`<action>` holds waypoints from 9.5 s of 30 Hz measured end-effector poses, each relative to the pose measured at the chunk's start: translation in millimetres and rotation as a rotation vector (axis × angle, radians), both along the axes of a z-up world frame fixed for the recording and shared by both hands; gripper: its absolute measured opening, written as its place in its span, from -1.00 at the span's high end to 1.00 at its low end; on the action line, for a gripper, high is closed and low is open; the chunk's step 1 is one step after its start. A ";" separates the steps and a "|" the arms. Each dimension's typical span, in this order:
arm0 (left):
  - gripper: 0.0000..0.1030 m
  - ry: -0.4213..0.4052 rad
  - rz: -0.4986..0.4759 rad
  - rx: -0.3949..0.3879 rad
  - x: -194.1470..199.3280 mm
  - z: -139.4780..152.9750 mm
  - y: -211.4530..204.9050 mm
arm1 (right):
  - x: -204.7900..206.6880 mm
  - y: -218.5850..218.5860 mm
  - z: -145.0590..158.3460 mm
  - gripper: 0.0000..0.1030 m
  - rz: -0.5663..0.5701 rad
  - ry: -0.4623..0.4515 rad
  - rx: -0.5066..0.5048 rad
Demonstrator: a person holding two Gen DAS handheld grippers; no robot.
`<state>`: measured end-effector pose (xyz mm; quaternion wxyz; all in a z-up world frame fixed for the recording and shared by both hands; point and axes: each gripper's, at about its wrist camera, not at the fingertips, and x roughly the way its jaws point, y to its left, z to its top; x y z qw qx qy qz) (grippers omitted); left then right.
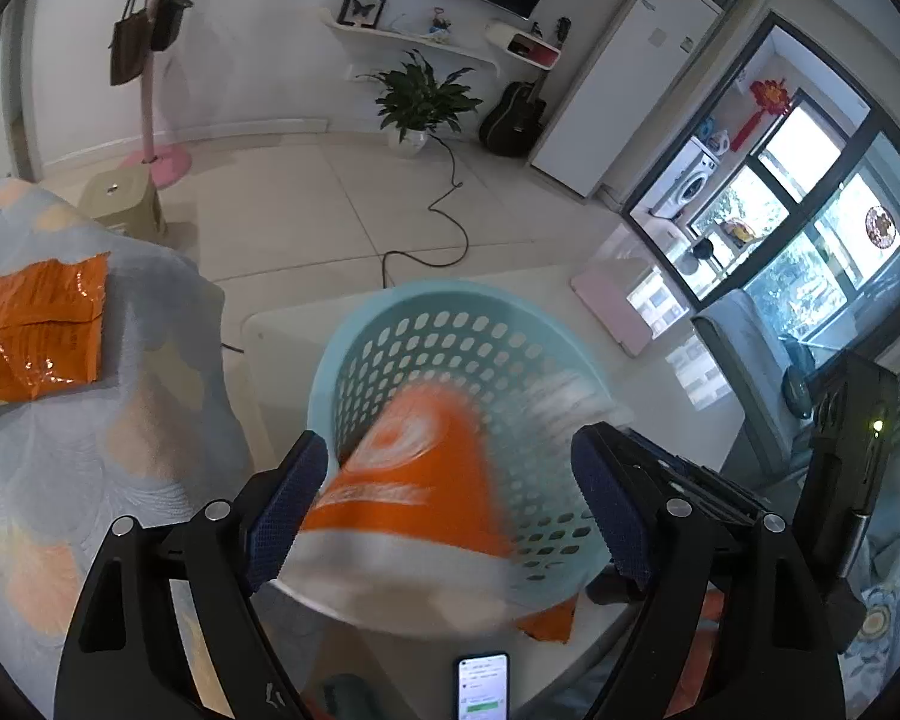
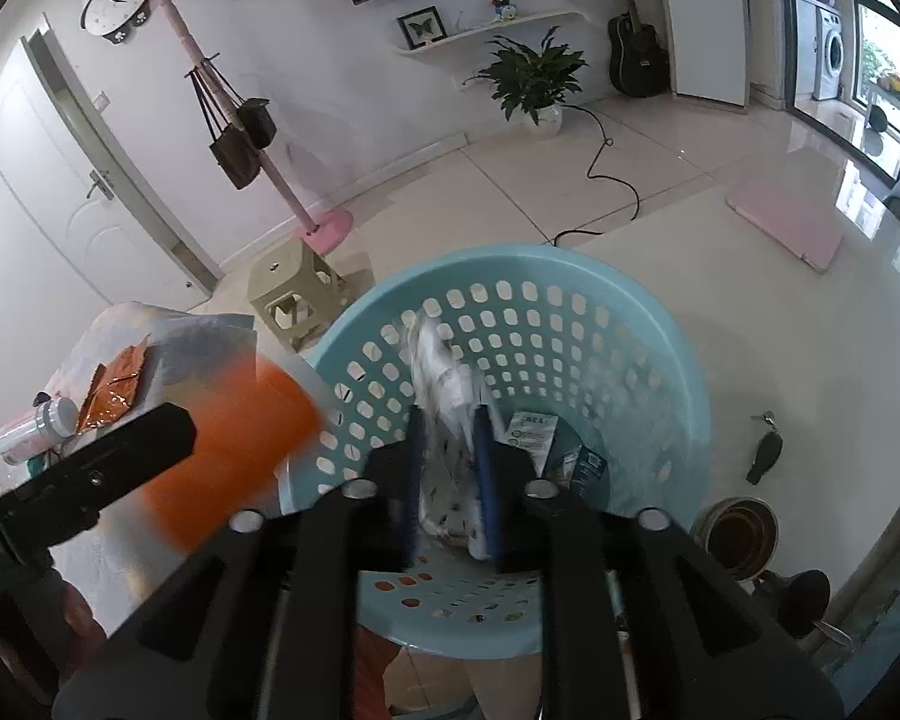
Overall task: Collect trash
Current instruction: 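Carry cup and wrapper over the blue basket and open both tools, then move both open tools back over the table items, then grasp the pink yogurt bottle with the left tool and lift it, then grasp the orange chip bag with the right tool while left holds the bottle, then carry bottle and chip bag over the blue basket and open both tools, then move both open tools back over the table items, then grasp the clear plastic water bottle with the left tool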
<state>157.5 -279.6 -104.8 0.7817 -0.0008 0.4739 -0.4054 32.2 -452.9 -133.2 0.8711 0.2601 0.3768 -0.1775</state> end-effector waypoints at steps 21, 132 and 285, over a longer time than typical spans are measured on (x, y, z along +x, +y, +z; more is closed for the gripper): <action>-0.58 -0.244 0.116 -0.114 -14.6 83.7 98.2 | 15.1 81.5 74.8 0.40 0.173 -0.167 -0.113; 0.05 -0.057 0.235 0.257 -29.9 8.6 269.2 | 178.1 203.0 28.2 -0.22 0.496 -0.062 -0.148; -0.58 -0.239 0.468 0.087 143.7 55.9 397.0 | 136.3 375.0 21.4 -0.70 0.600 -0.030 -0.335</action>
